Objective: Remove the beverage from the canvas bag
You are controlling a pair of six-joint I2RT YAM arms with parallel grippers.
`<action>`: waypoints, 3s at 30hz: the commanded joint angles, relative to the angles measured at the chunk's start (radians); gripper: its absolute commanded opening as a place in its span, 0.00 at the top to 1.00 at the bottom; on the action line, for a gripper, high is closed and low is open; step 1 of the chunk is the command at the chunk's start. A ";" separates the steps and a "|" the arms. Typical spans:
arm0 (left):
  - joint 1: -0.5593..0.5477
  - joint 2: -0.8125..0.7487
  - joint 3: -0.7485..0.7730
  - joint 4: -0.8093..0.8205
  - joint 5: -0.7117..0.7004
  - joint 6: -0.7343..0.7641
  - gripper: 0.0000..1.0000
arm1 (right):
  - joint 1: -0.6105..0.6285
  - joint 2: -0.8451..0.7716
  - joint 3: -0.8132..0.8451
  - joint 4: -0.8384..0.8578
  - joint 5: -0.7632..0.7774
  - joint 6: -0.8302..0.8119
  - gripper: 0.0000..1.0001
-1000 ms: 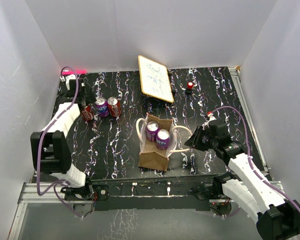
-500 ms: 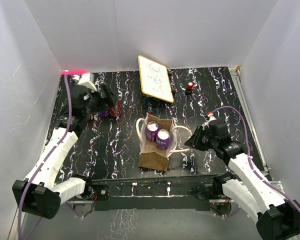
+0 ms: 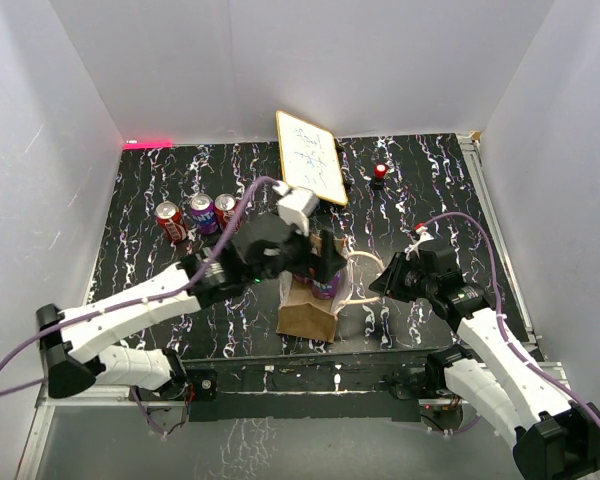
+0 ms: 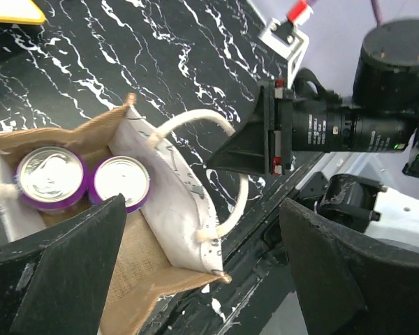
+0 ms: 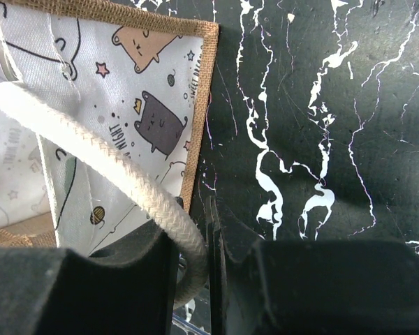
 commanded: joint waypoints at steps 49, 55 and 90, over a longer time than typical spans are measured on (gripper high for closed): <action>-0.085 0.631 0.268 -0.281 -0.415 -0.133 0.15 | 0.004 -0.019 0.003 0.046 0.004 -0.011 0.77; -0.058 0.666 0.283 -0.262 -0.381 -0.099 0.16 | 0.004 -0.010 0.004 0.046 0.006 -0.012 0.77; -0.043 0.399 0.246 -0.288 -0.332 0.075 0.85 | 0.004 -0.006 0.004 0.044 0.011 -0.010 0.76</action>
